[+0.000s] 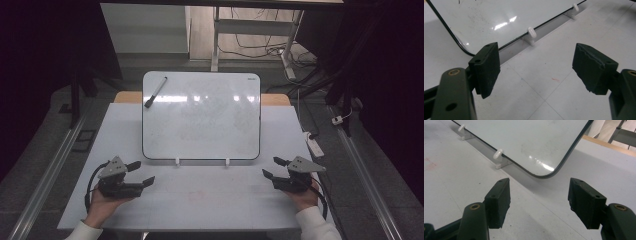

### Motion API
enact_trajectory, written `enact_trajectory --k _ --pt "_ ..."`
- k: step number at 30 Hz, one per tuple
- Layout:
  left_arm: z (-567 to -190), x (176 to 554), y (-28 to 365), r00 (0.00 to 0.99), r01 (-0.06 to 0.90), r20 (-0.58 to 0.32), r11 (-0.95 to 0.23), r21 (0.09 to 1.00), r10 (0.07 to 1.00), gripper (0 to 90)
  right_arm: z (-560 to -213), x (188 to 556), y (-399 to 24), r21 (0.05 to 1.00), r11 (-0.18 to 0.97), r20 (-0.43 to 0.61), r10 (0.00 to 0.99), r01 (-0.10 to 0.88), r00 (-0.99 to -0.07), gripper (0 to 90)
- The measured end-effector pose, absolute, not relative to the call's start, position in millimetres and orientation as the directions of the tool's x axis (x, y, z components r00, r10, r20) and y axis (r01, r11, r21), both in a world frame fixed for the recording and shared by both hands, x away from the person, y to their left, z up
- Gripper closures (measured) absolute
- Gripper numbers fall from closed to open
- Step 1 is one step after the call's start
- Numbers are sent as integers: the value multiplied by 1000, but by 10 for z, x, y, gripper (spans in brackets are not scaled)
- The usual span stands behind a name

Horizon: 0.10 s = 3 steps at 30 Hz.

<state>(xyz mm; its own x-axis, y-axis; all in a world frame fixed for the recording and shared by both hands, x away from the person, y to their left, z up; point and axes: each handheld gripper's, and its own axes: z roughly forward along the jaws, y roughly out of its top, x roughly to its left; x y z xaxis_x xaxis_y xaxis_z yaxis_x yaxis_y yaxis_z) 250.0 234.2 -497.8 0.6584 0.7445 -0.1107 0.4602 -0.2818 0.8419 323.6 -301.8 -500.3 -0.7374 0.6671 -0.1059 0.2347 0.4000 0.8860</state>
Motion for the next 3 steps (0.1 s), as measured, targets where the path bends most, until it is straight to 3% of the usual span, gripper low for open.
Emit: enact_trajectory --k 3 --pt "-4990 2506 2337 658 465 -114 -283 839 744 233 -5005 3233 -3014 887 400 -108 666 231 -738 348"
